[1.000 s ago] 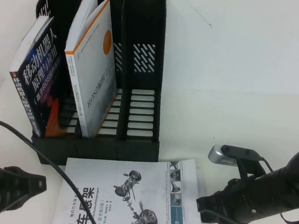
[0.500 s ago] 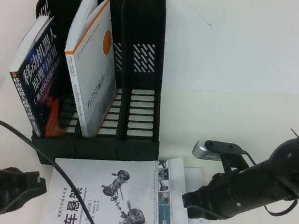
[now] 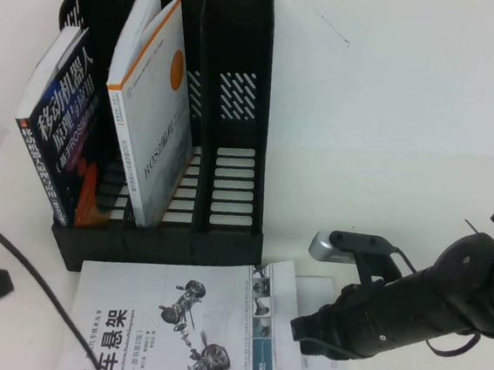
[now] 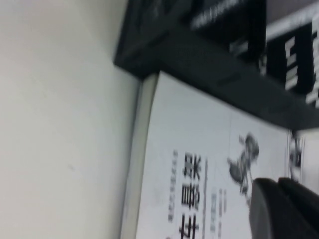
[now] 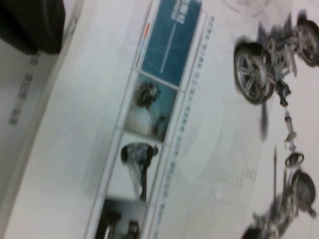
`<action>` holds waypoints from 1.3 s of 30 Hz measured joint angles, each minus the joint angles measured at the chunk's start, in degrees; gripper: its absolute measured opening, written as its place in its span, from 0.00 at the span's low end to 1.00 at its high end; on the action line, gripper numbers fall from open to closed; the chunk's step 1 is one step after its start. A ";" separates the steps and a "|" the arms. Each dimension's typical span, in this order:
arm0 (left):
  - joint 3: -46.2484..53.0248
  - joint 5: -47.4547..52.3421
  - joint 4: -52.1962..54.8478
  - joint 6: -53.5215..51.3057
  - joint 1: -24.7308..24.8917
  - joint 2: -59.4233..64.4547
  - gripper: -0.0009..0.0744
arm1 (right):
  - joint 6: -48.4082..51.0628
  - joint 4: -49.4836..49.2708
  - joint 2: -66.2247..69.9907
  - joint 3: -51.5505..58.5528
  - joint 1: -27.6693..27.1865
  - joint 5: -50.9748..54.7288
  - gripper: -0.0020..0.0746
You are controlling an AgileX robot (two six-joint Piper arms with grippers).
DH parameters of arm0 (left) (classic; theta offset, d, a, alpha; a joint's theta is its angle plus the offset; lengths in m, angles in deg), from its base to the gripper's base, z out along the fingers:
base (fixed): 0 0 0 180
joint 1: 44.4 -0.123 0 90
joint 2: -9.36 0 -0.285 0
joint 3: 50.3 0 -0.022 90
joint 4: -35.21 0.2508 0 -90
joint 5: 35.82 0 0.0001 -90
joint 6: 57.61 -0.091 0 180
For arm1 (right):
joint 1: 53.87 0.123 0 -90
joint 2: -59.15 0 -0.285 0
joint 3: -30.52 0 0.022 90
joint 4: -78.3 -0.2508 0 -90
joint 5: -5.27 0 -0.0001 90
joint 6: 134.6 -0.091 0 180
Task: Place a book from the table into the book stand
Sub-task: Push book with right arm
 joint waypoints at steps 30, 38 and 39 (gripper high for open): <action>-12.02 21.96 -9.21 -25.74 -5.48 45.11 0.56 | 21.44 -18.59 -23.56 13.30 -11.49 10.10 0.03; -13.04 21.96 -8.62 -25.74 -5.48 49.07 0.79 | 30.96 -29.82 -15.94 13.30 -11.49 10.19 0.03; -13.04 21.96 -8.62 -25.74 -5.48 49.60 0.79 | 31.70 -30.45 -14.81 13.30 -11.49 10.19 0.03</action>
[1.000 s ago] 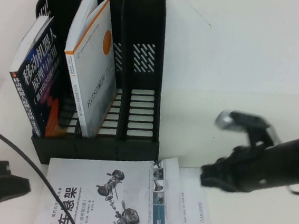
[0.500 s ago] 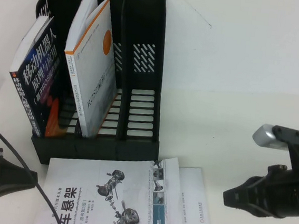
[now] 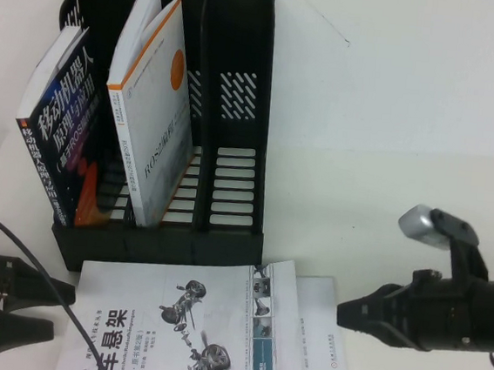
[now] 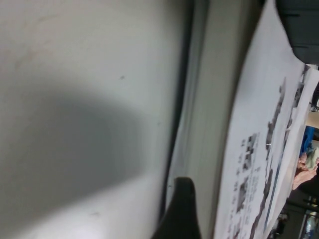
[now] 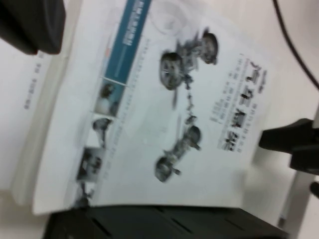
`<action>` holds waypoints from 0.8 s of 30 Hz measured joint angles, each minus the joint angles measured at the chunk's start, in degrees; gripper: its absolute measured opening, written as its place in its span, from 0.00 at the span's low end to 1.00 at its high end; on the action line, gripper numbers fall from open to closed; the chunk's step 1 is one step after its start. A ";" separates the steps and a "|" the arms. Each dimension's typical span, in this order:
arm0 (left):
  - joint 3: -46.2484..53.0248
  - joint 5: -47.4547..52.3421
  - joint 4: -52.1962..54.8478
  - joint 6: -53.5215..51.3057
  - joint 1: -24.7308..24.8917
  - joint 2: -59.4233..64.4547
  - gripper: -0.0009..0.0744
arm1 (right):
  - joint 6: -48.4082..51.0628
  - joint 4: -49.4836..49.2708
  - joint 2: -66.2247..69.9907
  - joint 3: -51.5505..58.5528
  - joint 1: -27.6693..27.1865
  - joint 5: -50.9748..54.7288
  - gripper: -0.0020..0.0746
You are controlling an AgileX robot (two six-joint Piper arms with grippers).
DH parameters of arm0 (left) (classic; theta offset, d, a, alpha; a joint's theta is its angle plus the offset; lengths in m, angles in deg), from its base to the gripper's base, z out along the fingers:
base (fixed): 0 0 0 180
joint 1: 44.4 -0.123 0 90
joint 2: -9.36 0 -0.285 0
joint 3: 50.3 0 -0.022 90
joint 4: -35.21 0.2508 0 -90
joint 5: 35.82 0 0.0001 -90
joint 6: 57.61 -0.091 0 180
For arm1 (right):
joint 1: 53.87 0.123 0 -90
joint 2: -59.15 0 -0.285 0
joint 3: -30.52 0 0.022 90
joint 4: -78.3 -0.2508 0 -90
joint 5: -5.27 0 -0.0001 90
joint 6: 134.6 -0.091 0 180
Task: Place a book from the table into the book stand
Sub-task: Push book with right arm
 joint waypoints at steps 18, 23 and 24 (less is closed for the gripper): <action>-0.09 0.73 -0.34 0.16 5.24 5.52 0.79 | 7.47 -7.36 14.82 -2.35 0.00 3.34 0.03; -0.09 1.25 -0.78 -0.05 5.46 5.99 0.79 | 7.47 -7.73 16.73 -3.23 2.27 3.14 0.03; -0.09 1.25 -0.78 -0.05 5.46 5.99 0.79 | 7.47 -7.81 17.05 -3.53 2.85 2.81 0.03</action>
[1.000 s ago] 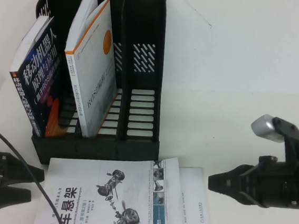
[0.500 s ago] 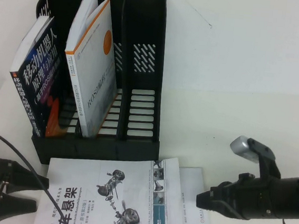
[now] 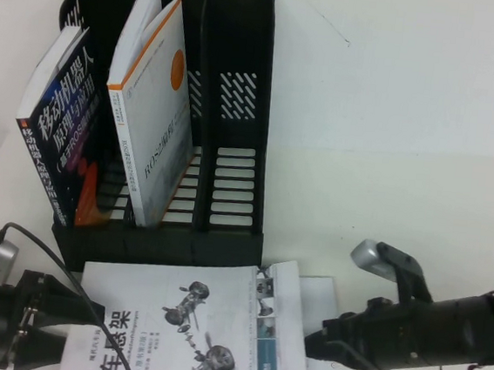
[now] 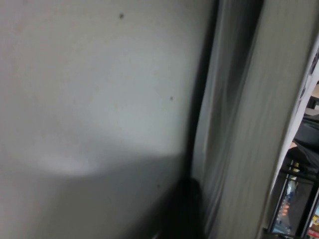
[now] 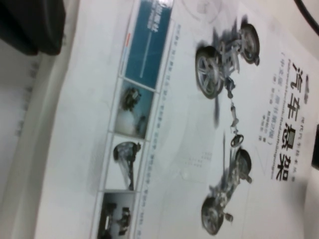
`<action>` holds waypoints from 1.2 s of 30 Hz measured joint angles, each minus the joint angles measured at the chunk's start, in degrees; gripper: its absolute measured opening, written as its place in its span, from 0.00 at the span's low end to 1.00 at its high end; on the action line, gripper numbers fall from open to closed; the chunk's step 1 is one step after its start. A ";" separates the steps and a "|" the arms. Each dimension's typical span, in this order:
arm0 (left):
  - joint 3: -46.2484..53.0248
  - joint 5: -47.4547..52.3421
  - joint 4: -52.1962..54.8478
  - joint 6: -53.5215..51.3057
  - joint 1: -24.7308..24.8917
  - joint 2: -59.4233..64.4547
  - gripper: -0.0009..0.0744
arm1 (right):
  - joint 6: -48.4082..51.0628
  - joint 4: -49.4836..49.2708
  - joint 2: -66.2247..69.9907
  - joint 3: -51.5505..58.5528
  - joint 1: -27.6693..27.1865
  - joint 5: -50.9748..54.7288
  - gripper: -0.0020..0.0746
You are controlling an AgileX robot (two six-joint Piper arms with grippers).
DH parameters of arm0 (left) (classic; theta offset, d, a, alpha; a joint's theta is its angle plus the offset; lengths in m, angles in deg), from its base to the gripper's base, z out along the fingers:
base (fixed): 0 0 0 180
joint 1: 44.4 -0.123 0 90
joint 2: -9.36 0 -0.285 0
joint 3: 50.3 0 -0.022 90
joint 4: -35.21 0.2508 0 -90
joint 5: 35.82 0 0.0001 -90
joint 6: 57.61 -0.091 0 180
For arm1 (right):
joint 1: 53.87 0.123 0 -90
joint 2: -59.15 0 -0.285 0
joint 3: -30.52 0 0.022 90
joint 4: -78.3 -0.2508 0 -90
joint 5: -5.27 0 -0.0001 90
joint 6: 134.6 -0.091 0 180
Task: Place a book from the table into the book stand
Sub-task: Push book with right arm, then pick up the book with your left arm
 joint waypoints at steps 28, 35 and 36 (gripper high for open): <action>-0.46 -1.45 1.44 -0.10 0.00 0.13 0.18 | -1.03 -1.45 1.70 -4.00 6.44 -4.44 0.03; -0.46 -1.09 3.32 2.69 0.02 -5.56 0.18 | -7.40 7.21 -7.06 -4.00 7.14 -8.56 0.03; -0.36 -1.09 3.73 3.12 0.02 -6.77 0.18 | -8.61 8.33 -8.93 -4.00 7.14 -8.93 0.03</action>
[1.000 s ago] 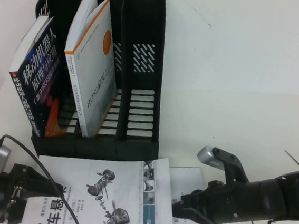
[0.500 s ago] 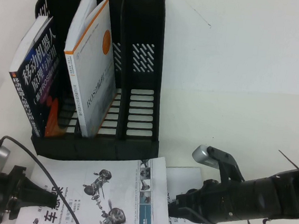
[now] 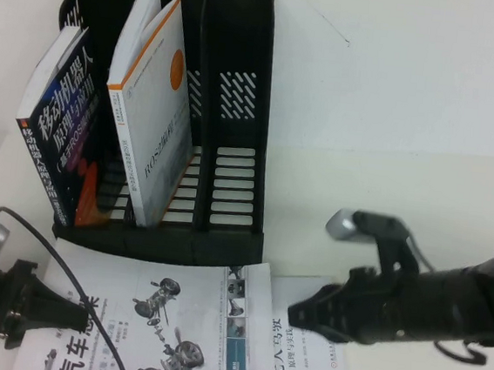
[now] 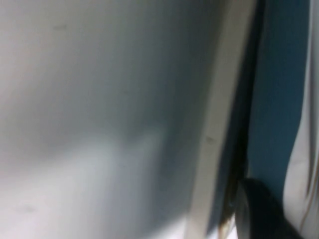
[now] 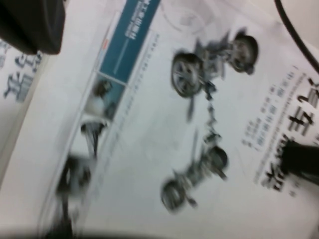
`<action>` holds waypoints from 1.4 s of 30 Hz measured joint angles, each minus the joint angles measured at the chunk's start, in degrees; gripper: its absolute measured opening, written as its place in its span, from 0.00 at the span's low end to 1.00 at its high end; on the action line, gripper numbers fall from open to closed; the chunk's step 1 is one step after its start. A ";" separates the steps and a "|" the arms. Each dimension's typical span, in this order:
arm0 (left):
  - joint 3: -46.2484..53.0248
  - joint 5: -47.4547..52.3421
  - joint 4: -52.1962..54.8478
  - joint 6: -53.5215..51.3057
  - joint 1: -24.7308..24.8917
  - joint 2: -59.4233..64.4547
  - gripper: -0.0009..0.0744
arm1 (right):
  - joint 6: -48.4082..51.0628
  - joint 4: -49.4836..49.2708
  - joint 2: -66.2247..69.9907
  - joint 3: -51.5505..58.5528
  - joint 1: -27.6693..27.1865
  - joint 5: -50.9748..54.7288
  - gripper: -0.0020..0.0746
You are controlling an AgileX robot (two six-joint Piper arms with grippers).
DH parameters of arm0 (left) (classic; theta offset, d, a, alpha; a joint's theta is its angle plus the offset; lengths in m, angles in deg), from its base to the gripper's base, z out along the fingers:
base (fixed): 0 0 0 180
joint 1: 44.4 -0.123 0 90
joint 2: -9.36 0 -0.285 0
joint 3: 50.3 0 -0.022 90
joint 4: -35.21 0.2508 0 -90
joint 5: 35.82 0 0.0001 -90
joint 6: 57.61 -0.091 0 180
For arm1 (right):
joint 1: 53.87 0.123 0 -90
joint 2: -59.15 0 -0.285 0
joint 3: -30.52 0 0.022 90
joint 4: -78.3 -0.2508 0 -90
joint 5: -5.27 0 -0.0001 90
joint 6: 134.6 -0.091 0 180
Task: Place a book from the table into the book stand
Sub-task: Pick up the book with your left arm, then place the book on the book shelf
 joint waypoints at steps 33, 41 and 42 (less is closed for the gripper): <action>-6.51 3.06 3.41 21.31 8.08 -48.20 0.17 | -8.79 9.73 -34.17 -1.43 -4.77 -11.35 0.03; -21.59 2.48 4.18 25.63 8.34 -46.11 0.17 | -8.83 9.73 -40.84 -5.27 -16.44 -12.32 0.03; -23.90 1.90 5.01 26.63 8.44 -45.01 0.17 | -8.83 9.73 -41.45 -5.27 -17.99 -12.32 0.03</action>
